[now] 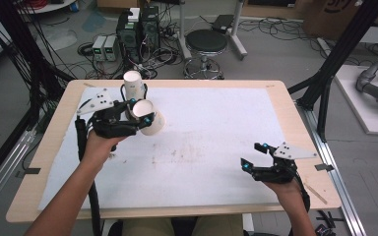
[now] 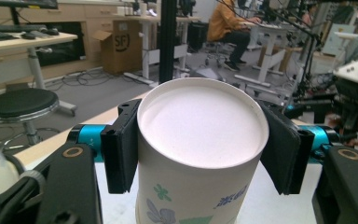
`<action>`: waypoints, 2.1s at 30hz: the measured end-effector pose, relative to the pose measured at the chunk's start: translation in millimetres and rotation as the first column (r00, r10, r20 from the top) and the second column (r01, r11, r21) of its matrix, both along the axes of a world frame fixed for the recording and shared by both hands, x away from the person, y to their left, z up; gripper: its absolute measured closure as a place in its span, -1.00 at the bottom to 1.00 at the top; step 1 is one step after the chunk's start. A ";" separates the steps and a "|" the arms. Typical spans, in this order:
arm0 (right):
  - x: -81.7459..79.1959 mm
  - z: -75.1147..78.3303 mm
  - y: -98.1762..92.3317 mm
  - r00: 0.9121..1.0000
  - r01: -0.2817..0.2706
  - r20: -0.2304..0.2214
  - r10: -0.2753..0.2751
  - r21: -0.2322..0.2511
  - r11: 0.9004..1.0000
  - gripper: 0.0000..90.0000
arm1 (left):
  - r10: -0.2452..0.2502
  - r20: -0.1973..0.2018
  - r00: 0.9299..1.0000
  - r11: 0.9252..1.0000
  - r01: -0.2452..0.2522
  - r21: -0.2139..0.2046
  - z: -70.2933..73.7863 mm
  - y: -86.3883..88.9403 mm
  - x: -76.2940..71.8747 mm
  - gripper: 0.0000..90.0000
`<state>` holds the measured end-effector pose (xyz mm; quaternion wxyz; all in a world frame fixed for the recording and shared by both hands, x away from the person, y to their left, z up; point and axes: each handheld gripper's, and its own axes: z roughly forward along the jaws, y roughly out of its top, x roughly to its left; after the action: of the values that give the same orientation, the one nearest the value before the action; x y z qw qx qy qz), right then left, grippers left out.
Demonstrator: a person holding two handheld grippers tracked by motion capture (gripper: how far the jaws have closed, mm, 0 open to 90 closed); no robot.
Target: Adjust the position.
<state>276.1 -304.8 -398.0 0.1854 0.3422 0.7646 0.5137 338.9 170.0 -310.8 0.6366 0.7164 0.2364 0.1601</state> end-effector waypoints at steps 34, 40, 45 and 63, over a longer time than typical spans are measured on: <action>14.8 14.0 67.2 0.936 -0.351 0.007 0.351 0.030 0.936 -0.55 | -0.248 -0.057 0.967 0.966 0.251 0.059 -33.8 -52.0 -18.2 -0.19; 20.8 18.8 80.8 0.915 -0.403 0.009 0.403 0.022 0.915 -0.55 | -0.286 -0.062 0.956 0.955 0.290 0.063 -34.2 -58.7 -20.8 -0.19; 23.1 22.5 93.3 0.887 -0.461 -0.032 0.462 0.026 0.887 -0.54 | -0.307 -0.066 0.949 0.948 0.311 0.063 -33.8 -62.4 -22.1 -0.19; 31.0 20.9 126.4 0.830 -0.558 -0.001 0.558 0.039 0.829 -0.53 | -0.418 -0.076 0.905 0.906 0.421 0.033 -34.4 -79.9 -25.3 -0.19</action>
<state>307.1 -178.4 -377.1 0.0164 0.1109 0.8228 0.5572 313.6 90.2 -345.2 0.6301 0.7708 0.0944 0.0010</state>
